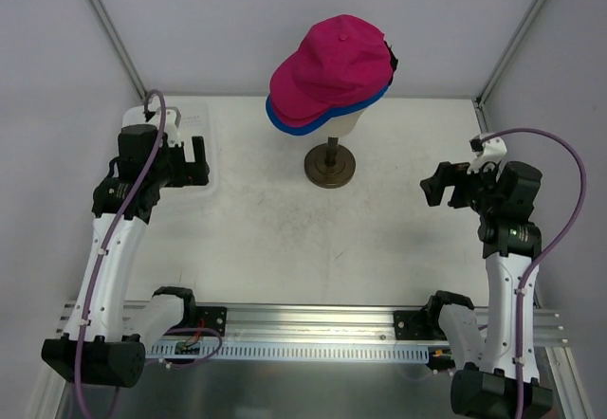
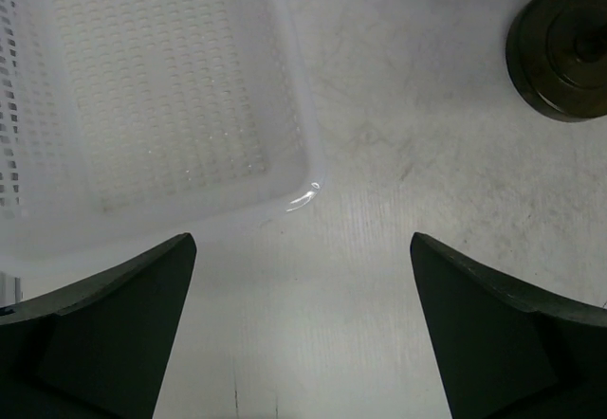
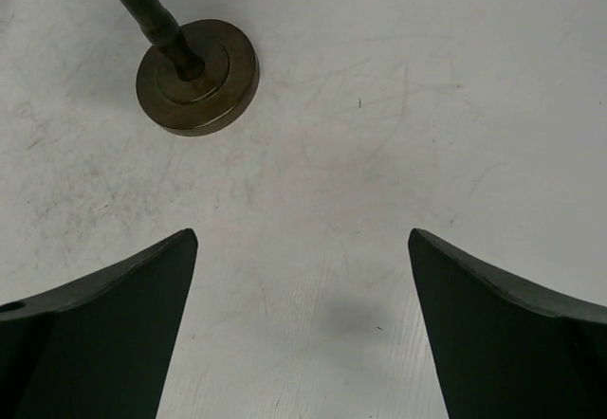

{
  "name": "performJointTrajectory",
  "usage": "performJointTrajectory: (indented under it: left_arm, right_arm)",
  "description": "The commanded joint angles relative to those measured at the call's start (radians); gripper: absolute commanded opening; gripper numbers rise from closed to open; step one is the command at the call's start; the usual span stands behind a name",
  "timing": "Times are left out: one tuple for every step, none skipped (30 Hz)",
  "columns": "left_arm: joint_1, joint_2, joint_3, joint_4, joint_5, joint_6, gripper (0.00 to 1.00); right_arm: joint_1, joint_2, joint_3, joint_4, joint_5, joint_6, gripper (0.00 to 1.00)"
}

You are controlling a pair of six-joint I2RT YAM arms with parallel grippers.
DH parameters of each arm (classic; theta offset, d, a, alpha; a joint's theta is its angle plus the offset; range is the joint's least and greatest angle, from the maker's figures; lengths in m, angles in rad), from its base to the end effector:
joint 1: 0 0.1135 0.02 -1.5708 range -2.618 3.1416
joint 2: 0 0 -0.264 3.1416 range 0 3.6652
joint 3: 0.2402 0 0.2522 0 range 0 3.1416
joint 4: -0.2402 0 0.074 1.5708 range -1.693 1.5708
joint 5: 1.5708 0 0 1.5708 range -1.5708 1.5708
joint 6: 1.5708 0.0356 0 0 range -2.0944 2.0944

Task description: Stack the hats

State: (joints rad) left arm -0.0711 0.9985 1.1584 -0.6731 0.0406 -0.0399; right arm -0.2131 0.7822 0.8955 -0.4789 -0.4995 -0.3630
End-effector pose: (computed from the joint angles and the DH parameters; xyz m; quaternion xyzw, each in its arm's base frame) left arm 0.2041 -0.0160 0.3799 0.0237 0.8630 -0.0455 0.5026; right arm 0.1674 -0.0188 0.3493 -0.1995 0.7856 0.0392 0.5844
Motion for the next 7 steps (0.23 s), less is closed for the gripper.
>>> performJointTrajectory:
  left_arm:
    - [0.027, -0.035, 0.015, -0.005, -0.048, 0.008, 0.99]
    - [0.031, -0.044, 0.014, -0.005, -0.065, 0.006, 0.99]
    - [0.034, -0.047, 0.015, -0.005, -0.074, 0.003, 0.99]
    - [0.037, -0.054, 0.018, -0.005, -0.088, 0.005, 0.99]
    - [0.039, -0.057, 0.021, -0.005, -0.094, 0.005, 0.99]
    - [0.04, -0.058, 0.024, -0.005, -0.099, 0.006, 0.99]
    - [0.044, -0.058, 0.035, -0.003, -0.103, 0.008, 0.99]
  right_arm:
    - [0.03, -0.024, 0.019, 0.052, 0.015, 0.004, 0.99]
    - [0.04, -0.023, 0.02, 0.054, 0.019, 0.007, 1.0]
    - [0.059, -0.023, 0.022, 0.056, 0.029, 0.01, 0.99]
    - [0.069, -0.024, 0.022, 0.063, 0.032, 0.01, 1.0]
    - [0.079, -0.026, 0.022, 0.066, 0.038, 0.01, 0.99]
    - [0.105, -0.032, 0.019, 0.071, 0.051, 0.009, 1.0]
    - [0.122, -0.031, 0.02, 0.074, 0.058, 0.004, 1.0]
